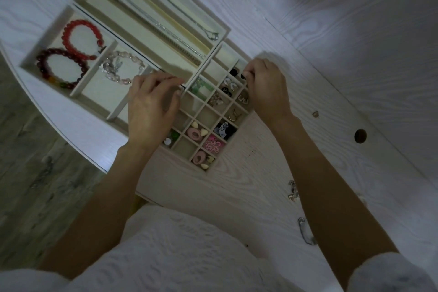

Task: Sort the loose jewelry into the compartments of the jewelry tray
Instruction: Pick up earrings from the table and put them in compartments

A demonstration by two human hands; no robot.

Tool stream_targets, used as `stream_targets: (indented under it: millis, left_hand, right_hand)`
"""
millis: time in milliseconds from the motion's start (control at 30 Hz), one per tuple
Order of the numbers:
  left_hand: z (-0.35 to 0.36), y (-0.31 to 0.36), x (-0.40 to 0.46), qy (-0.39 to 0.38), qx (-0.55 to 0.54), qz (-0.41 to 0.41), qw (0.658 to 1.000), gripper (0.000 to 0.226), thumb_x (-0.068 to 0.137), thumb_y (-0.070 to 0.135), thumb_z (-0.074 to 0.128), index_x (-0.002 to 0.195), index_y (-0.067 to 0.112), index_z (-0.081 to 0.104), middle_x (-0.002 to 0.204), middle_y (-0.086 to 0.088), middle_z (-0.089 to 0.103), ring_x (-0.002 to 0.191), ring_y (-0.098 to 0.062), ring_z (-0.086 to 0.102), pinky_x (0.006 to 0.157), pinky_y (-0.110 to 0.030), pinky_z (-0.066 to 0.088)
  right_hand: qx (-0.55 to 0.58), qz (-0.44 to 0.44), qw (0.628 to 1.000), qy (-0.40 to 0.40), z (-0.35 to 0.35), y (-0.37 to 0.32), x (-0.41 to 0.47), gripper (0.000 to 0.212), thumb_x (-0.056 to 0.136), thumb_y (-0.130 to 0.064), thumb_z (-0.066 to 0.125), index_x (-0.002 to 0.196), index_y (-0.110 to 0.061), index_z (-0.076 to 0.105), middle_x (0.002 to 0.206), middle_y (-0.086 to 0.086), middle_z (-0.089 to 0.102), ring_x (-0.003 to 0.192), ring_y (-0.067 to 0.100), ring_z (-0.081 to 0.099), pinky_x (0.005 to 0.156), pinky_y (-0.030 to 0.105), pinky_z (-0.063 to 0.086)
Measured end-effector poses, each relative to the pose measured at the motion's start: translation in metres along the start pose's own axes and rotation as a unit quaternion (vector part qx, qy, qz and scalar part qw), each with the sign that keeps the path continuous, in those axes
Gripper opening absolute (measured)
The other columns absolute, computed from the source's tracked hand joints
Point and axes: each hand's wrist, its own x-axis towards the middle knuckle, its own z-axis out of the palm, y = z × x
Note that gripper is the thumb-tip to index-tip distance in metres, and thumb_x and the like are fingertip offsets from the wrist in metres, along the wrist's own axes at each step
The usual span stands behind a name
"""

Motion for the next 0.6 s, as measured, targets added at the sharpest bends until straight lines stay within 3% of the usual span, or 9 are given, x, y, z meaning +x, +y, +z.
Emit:
stream_targets:
  millis: [100,200,367,600]
  left_hand:
    - [0.0002,0.001,-0.0005,-0.001,0.002,-0.001,1.0,0.023,0.094,0.018,0.056,0.111,0.01,0.069,0.106,-0.01,0.064,0.096,-0.032,0.052,0.085,-0.024,0.029]
    - [0.0003,0.0008,-0.0004,-0.004,0.003,-0.002,1.0,0.023,0.094,0.018,0.055,0.111,0.01,0.069,0.106,-0.011,0.064,0.096,-0.031,0.052,0.085,-0.023,0.028]
    - [0.0003,0.0006,0.001,-0.006,0.0,-0.005,1.0,0.023,0.094,0.017,0.056,0.111,0.009,0.069,0.106,-0.011,0.064,0.097,-0.031,0.051,0.084,-0.023,0.028]
    - [-0.0005,0.0016,0.0018,-0.009,-0.009,-0.012,1.0,0.023,0.093,0.017,0.056,0.11,0.009,0.07,0.104,-0.011,0.063,0.098,-0.026,0.045,0.085,-0.017,0.025]
  right_hand:
    - [-0.003,0.002,1.0,-0.009,0.0027,0.0015,0.0015,0.014,0.093,-0.003,0.049,0.091,-0.001,0.063,0.085,0.013,0.062,0.078,0.023,0.056,0.064,0.024,0.033]
    - [-0.01,-0.024,1.0,0.002,0.0045,0.0024,0.0024,0.019,0.089,0.002,0.05,0.097,0.004,0.067,0.085,0.019,0.063,0.075,0.029,0.058,0.059,0.03,0.045]
    - [0.006,-0.017,1.0,0.004,-0.0006,0.0035,-0.0009,0.016,0.084,0.001,0.052,0.086,0.003,0.068,0.082,0.018,0.062,0.074,0.028,0.058,0.062,0.026,0.038]
    - [0.014,0.018,1.0,-0.015,-0.0011,-0.0011,0.004,0.015,0.085,0.0,0.056,0.088,-0.003,0.07,0.078,0.011,0.067,0.071,0.023,0.059,0.06,0.025,0.04]
